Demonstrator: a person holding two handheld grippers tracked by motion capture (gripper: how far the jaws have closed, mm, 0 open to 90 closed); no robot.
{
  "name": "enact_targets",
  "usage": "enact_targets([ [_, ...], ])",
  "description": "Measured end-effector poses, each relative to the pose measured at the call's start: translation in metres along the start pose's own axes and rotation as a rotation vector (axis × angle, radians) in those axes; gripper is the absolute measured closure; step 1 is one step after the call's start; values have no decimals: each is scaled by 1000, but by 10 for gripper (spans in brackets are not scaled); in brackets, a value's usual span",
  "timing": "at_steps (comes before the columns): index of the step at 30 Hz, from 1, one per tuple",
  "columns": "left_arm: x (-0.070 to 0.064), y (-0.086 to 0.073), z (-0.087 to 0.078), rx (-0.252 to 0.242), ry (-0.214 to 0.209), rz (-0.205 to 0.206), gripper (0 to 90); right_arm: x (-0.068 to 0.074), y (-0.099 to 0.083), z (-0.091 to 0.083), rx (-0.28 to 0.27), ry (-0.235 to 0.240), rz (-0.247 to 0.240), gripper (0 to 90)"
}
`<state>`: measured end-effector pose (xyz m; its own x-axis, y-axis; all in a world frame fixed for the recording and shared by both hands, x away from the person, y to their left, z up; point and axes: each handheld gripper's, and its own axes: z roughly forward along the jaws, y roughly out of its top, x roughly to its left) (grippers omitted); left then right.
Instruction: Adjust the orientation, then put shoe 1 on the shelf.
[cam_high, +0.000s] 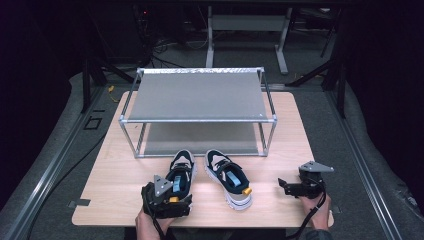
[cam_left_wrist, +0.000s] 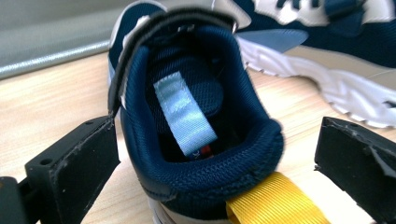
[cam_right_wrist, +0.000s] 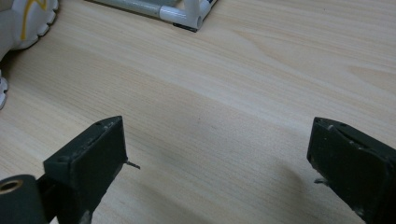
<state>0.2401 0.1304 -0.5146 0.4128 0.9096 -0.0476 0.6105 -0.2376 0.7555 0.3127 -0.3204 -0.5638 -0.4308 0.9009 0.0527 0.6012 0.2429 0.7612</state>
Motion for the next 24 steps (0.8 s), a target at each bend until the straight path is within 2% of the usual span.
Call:
enact_targets([
  [6,2,-6,15,-3,29,-20,0,0,0,0,0,-4,-1,41],
  [12,1,-13,27,-12,38,-38,0,0,0,0,-1,-5,-2,42],
  [15,2,-16,29,-20,38,-51,8,1,0,0,-5,-5,-1,43],
  [19,5,-17,27,-55,38,-58,105,0,0,0,-5,-4,-1,43],
  [24,4,-20,30,-59,41,-67,107,0,0,0,-5,-7,0,43],
])
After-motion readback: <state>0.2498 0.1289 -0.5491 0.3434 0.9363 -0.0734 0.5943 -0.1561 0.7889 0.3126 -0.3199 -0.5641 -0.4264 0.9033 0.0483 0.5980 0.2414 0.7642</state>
